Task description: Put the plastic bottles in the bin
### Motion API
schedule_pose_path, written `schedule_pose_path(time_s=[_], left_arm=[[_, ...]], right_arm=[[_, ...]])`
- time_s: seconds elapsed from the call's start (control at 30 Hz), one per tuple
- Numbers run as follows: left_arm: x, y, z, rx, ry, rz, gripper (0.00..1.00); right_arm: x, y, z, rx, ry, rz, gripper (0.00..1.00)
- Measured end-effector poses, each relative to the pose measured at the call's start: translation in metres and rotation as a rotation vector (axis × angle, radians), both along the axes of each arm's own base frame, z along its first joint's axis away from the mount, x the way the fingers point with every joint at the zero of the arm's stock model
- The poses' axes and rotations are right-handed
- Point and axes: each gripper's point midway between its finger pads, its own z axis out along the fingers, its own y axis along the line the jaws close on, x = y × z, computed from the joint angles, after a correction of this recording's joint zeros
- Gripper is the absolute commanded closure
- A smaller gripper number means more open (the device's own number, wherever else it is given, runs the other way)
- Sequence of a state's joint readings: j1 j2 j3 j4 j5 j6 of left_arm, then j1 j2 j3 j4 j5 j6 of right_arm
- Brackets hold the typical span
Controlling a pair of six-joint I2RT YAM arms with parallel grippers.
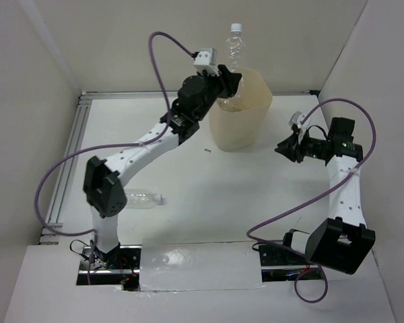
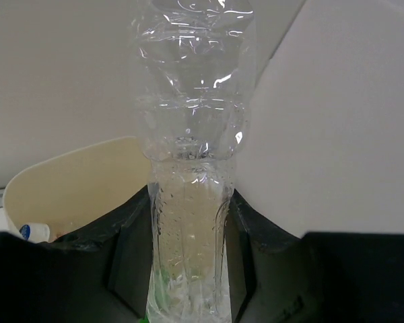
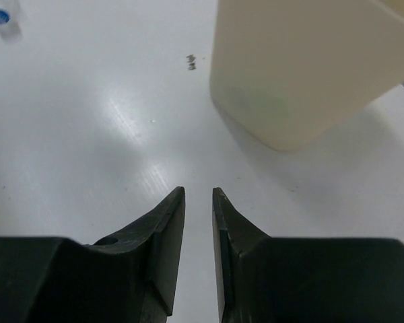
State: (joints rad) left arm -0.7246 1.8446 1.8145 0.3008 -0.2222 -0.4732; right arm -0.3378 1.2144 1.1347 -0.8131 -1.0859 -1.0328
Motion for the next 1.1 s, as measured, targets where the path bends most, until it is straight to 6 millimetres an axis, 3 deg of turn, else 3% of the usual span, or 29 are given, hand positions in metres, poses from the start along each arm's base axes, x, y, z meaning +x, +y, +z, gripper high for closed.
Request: schedule_pose_path(time_s=[0.07, 0.1, 0.17, 0.2, 0.23, 0.27, 0.33, 0.43, 0.5, 0.6, 0.63, 0.67, 0.7, 0.77, 0.83, 0.9, 1.0, 1.1], left_arm=[[0.026, -0.016, -0.019, 0.018, 0.001, 0.042, 0.69], [0.039, -0.023, -0.028, 0.027, 0.0, 0.063, 0.56], [0.058, -0.035, -0.046, 0.059, 0.002, 0.101, 0.41], [0.065, -0.041, -0.053, 0.076, -0.001, 0.115, 0.29], [0.071, -0.045, -0.062, 0.102, 0.003, 0.126, 0.16], [0.073, -0.047, -0.07, 0.128, 0.007, 0.137, 0.03], [0.073, -0.047, -0.079, 0.171, 0.017, 0.145, 0.0], [0.068, -0.043, -0.065, 0.189, -0.014, 0.148, 0.0], [0.056, -0.033, -0.053, 0.208, -0.026, 0.144, 0.0], [0.023, -0.004, -0.024, 0.215, -0.03, 0.139, 0.0], [-0.008, 0.029, -0.003, 0.215, -0.026, 0.149, 0.0], [-0.012, 0.033, -0.001, 0.214, -0.024, 0.15, 0.0], [-0.033, 0.053, 0.014, 0.186, -0.048, 0.157, 0.0], [-0.087, 0.11, 0.022, 0.164, -0.047, 0.189, 0.0], [-0.136, 0.164, 0.012, 0.136, -0.039, 0.226, 0.0], [-0.175, 0.208, 0.015, 0.084, -0.06, 0.257, 0.0], [-0.219, 0.254, 0.009, 0.02, -0.066, 0.279, 0.0], [-0.243, 0.277, 0.002, -0.023, -0.057, 0.277, 0.0]], right_arm=[[-0.014, 0.006, -0.011, -0.016, 0.006, 0.043, 0.65], [-0.02, 0.009, -0.018, -0.02, 0.014, 0.061, 0.57], [-0.032, 0.015, -0.03, -0.019, 0.039, 0.095, 0.38], [-0.036, 0.018, -0.034, -0.019, 0.047, 0.109, 0.27], [-0.04, 0.021, -0.039, -0.022, 0.051, 0.128, 0.1], [-0.043, 0.024, -0.041, -0.021, 0.055, 0.143, 0.07], [-0.048, 0.03, -0.044, -0.041, 0.027, 0.183, 0.03], [-0.055, 0.046, -0.042, -0.078, -0.052, 0.275, 0.0], [-0.063, 0.068, -0.042, -0.103, -0.106, 0.379, 0.0], [-0.077, 0.108, -0.052, -0.148, -0.146, 0.542, 0.04], [-0.082, 0.125, -0.057, -0.166, -0.152, 0.602, 0.07], [-0.087, 0.142, -0.063, -0.202, -0.18, 0.659, 0.07], [-0.094, 0.163, -0.071, -0.23, -0.177, 0.708, 0.07], [-0.112, 0.205, -0.083, -0.26, -0.175, 0.791, 0.08], [-0.129, 0.248, -0.096, -0.264, -0.136, 0.846, 0.08], [-0.135, 0.276, -0.109, -0.271, -0.077, 0.842, 0.08], [-0.134, 0.324, -0.126, -0.269, 0.013, 0.797, 0.04], [-0.122, 0.377, -0.132, -0.248, 0.058, 0.727, 0.04]])
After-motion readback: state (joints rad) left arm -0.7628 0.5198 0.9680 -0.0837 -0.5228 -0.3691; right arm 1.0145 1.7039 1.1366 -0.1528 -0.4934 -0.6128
